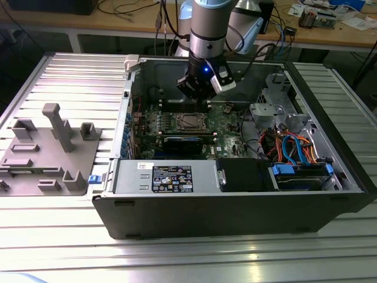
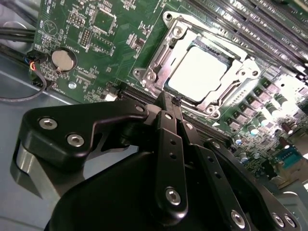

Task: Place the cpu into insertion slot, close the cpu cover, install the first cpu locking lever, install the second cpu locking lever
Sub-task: 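Install the second cpu locking lever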

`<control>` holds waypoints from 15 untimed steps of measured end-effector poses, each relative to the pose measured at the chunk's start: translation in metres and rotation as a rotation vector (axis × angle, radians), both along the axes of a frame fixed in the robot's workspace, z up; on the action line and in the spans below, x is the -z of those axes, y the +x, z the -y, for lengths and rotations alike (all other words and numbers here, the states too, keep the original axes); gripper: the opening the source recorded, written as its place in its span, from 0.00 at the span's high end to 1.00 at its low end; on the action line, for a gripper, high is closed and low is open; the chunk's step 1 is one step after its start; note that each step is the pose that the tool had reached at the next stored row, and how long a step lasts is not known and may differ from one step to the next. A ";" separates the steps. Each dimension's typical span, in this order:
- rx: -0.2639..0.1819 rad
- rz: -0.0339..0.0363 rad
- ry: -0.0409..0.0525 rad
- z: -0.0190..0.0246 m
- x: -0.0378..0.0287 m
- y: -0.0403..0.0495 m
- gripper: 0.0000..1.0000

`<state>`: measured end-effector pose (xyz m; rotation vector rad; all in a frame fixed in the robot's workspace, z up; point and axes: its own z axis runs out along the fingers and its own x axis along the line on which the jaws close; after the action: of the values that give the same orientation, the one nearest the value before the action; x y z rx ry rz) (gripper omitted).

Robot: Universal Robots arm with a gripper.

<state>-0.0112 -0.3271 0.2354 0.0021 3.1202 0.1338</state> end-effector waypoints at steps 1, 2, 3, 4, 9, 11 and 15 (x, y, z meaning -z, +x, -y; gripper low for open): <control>0.000 -0.0001 -0.0001 0.0010 0.0000 0.0000 0.89; 0.000 0.0000 0.0000 0.0017 0.0001 0.0000 0.89; 0.000 0.0000 0.0001 0.0019 0.0001 0.0000 0.89; 0.000 -0.0001 0.0000 0.0019 0.0001 0.0000 0.89; 0.000 0.0000 0.0000 0.0020 -0.0024 0.0000 0.89; 0.000 -0.0001 -0.0001 0.0020 -0.0043 0.0000 0.89; 0.000 0.0000 0.0000 0.0020 -0.0089 0.0000 0.89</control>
<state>-0.0112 -0.3291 0.2443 0.0021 3.1203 0.1338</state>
